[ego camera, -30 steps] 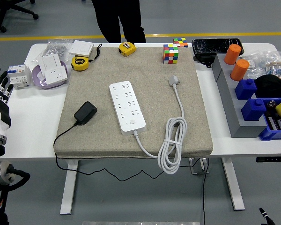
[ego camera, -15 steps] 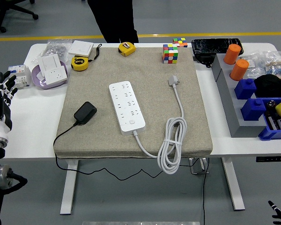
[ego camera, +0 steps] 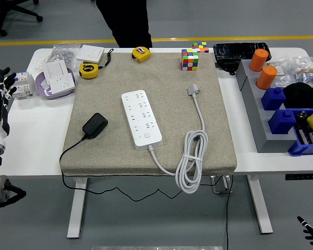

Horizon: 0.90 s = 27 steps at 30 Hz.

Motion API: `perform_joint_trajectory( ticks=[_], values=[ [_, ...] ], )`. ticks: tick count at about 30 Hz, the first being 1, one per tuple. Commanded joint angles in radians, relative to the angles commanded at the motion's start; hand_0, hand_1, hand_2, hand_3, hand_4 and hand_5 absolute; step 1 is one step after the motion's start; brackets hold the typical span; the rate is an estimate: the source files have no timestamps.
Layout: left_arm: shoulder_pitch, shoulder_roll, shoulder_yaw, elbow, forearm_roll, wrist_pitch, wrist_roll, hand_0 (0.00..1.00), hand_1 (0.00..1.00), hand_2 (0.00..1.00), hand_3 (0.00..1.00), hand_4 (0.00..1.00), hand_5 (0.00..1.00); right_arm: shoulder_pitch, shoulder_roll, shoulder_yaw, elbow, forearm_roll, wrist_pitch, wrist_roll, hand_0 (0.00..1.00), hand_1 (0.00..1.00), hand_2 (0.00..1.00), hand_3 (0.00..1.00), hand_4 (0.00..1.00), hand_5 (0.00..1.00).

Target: Pick up the plug,place it near the board,insert it into the board,press the button

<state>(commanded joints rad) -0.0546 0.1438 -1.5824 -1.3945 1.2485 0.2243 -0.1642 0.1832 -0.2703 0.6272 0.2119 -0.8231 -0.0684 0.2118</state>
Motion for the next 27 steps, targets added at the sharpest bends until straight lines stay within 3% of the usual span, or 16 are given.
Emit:
perform_joint_trajectory(
  ticks=[5,13,21,22,27],
  values=[
    [-0.034,0.008,0.021,0.005,0.026,0.014,-0.001,0.86,0.898,0.86,0.864,0.998,0.998,0.014,-0.028,-0.027,0.012,0.007,-0.008,0.0,0.96,0.85,0.8,0.819,0.998,0.998],
    [-0.037,0.011,0.039,0.019,0.049,0.02,0.004,0.86,0.899,0.858,0.863,0.998,0.998,0.036,-0.059,-0.101,0.011,0.042,-0.012,0.0,0.957,0.852,0.806,0.821,0.998,0.998],
    [-0.03,0.012,0.095,0.04,0.086,0.013,0.02,0.86,0.898,0.858,0.861,0.998,0.988,0.032,-0.054,-0.13,0.014,0.055,-0.008,-0.002,0.958,0.852,0.808,0.833,0.998,0.951],
    [-0.033,0.013,0.103,0.044,0.1,0.009,0.028,0.867,0.902,0.869,0.868,0.998,0.872,0.03,-0.053,-0.137,0.013,0.06,-0.009,-0.002,0.959,0.853,0.808,0.837,0.998,0.998],
    [-0.057,0.008,0.142,0.059,0.155,0.006,0.048,0.867,0.902,0.869,0.868,0.998,0.872,-0.007,-0.038,-0.125,-0.003,0.055,-0.012,-0.002,0.959,0.853,0.808,0.837,0.998,0.998]
  ],
)
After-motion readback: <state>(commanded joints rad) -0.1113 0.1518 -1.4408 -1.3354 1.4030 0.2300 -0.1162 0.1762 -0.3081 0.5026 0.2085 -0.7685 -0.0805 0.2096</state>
